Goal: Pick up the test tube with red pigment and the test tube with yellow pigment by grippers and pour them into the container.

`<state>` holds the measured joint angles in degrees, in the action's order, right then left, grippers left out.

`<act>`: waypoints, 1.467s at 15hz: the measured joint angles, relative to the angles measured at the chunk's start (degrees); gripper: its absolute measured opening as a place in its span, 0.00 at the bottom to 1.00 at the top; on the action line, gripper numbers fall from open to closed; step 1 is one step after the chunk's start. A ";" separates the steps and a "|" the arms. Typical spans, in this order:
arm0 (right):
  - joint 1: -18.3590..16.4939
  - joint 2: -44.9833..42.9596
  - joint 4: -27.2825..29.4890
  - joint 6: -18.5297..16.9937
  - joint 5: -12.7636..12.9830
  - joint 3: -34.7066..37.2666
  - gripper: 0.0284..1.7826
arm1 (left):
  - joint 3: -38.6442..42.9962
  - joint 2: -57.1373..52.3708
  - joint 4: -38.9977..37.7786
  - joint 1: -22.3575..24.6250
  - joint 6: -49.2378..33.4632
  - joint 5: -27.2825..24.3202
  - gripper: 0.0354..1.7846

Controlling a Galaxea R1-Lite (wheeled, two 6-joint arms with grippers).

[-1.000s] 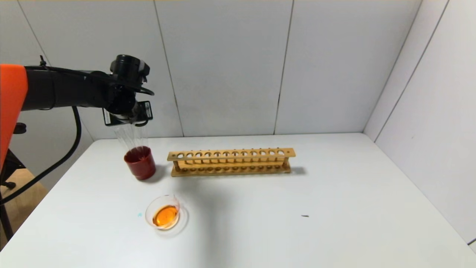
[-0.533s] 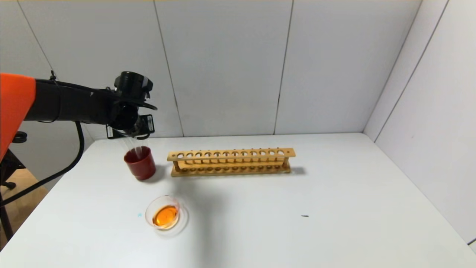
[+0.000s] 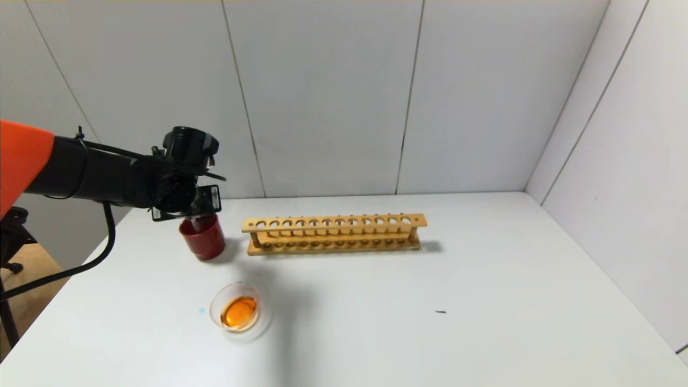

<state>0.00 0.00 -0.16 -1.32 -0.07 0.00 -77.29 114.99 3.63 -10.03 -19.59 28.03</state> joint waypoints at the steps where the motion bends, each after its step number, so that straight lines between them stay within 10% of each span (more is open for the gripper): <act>1: 0.00 0.00 0.00 0.02 0.02 0.00 0.96 | 0.72 -0.11 -0.77 0.00 0.24 -0.02 0.16; 5: 0.00 0.00 0.00 0.00 0.00 0.00 0.96 | 1.33 -0.61 -1.16 0.12 0.61 -0.06 0.25; 14: 0.00 0.00 0.00 0.00 0.00 0.00 0.96 | 0.83 -3.63 -3.00 0.28 5.84 0.11 0.93; 22: 0.00 0.00 0.00 0.00 0.00 0.00 0.96 | 3.21 -13.57 -2.67 0.26 10.23 0.05 0.98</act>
<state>0.00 0.00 -0.16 -1.32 -0.07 0.00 -74.08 101.43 0.96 -9.78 -9.36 28.07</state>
